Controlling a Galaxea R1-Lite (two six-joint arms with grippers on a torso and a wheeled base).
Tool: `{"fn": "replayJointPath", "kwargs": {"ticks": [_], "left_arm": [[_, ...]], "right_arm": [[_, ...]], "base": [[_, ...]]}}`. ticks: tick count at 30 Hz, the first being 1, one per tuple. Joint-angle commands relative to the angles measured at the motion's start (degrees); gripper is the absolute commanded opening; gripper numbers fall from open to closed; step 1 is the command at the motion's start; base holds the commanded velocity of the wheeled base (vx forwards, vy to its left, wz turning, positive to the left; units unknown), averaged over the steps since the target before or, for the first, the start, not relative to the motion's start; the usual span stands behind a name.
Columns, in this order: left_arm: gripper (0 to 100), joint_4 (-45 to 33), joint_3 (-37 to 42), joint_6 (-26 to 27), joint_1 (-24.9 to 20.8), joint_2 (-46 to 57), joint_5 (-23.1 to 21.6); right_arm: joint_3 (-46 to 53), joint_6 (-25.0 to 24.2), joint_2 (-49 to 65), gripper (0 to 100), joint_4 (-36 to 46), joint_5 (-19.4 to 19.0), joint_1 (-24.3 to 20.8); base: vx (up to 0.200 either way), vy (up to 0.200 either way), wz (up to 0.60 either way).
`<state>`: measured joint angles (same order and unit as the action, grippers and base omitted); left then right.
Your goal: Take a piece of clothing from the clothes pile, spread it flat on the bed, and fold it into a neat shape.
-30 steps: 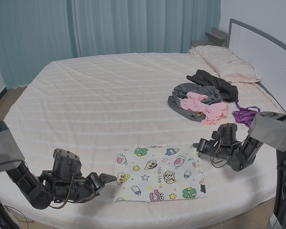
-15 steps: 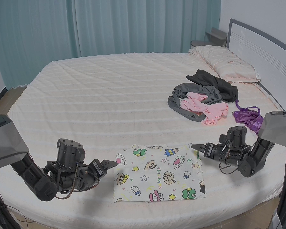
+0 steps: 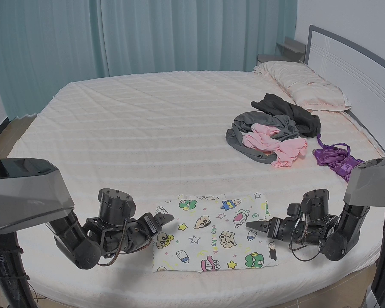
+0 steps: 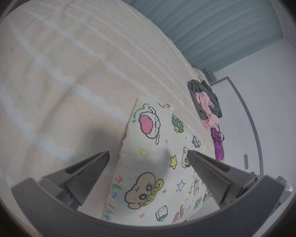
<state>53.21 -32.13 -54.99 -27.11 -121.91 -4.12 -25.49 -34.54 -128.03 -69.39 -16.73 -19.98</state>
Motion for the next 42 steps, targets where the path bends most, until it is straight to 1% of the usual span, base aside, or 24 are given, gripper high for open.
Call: {"fn": "replayJointPath", "kwargs": {"ticks": [1, 5, 6, 10, 13, 14, 15, 16, 18, 23, 29, 31, 34, 36, 42], "left_arm": [[100, 1.4, -0.5, 0.1, -1.5, -3.7, -0.2], [100, 1.4, -0.7, 0.0, -2.2, -3.9, -0.3], [100, 1.4, -1.0, 0.0, -2.6, -3.9, -0.3], [100, 1.3, -2.0, -0.1, -2.7, -4.0, -0.4], [100, 1.3, -2.1, -0.3, -2.7, -4.0, -1.6], [100, 1.3, -2.1, -0.3, -2.7, -4.0, -1.6], [0, 1.4, -2.2, -0.4, -2.6, -4.2, -2.1], [0, 1.4, -2.2, -0.5, -2.5, -4.0, -2.3], [0, 1.5, -2.3, -0.6, -2.5, -4.0, -2.4], [0, 1.4, -1.9, -0.6, -2.7, -3.6, -2.3], [0, 1.4, 0.3, -0.6, -2.6, -1.2, -2.2], [0, 1.4, 0.9, -0.6, -2.6, -0.6, -1.3], [0, 1.4, 1.2, -2.7, -2.6, 0.4, -1.3], [0, 1.4, 1.2, -4.2, -2.7, 0.9, -1.4], [0, 1.4, 1.8, -4.4, -3.5, 1.9, -1.9]], "right_arm": [[0.5, -0.3, -1.0, 100, -0.1, -0.9, -2.1], [0.4, -0.3, -1.4, 100, -0.1, -1.0, -2.8], [0.3, -0.3, -1.5, 100, -0.2, -1.0, -3.6], [-0.2, -0.5, -1.6, 100, -0.2, -1.1, -4.1], [-1.3, -2.8, -1.9, 100, -0.2, -2.4, -4.0], [-1.3, -2.8, -1.9, 100, -0.2, -2.4, -4.0], [-1.4, -4.6, -2.1, 0, -0.2, -3.7, -4.0], [-1.3, -5.5, -2.5, 0, -0.3, -4.1, -4.1], [-1.2, -5.8, -2.6, 0, -0.6, -4.1, -4.0], [-0.4, -6.2, -3.6, 0, -4.1, -4.1, -3.9], [2.9, -9.1, -4.3, 0, -10.9, -3.9, -3.7], [4.6, -9.7, -5.1, 0, -14.2, -3.8, -4.0], [5.4, -9.8, -6.0, 0, -17.3, -3.7, -4.0], [5.7, -9.8, -6.4, 0, -18.2, -3.7, -3.9], [6.2, -9.8, -5.4, 0, -18.8, -3.7, -3.8]], "base": [[0.000, 0.000, 0.00], [0.000, 0.000, 0.00], [0.000, 0.000, 0.00], [0.000, 0.000, 0.00], [0.000, 0.000, 0.00], [0.000, 0.000, 0.00], [0.000, 0.000, 0.00], [0.000, 0.000, 0.00], [0.000, 0.000, 0.00], [0.000, 0.000, 0.00], [0.000, 0.000, 0.00], [0.000, 0.000, 0.00], [0.000, 0.000, 0.00], [0.000, -0.200, 0.00], [0.000, -0.200, 0.00]]}}
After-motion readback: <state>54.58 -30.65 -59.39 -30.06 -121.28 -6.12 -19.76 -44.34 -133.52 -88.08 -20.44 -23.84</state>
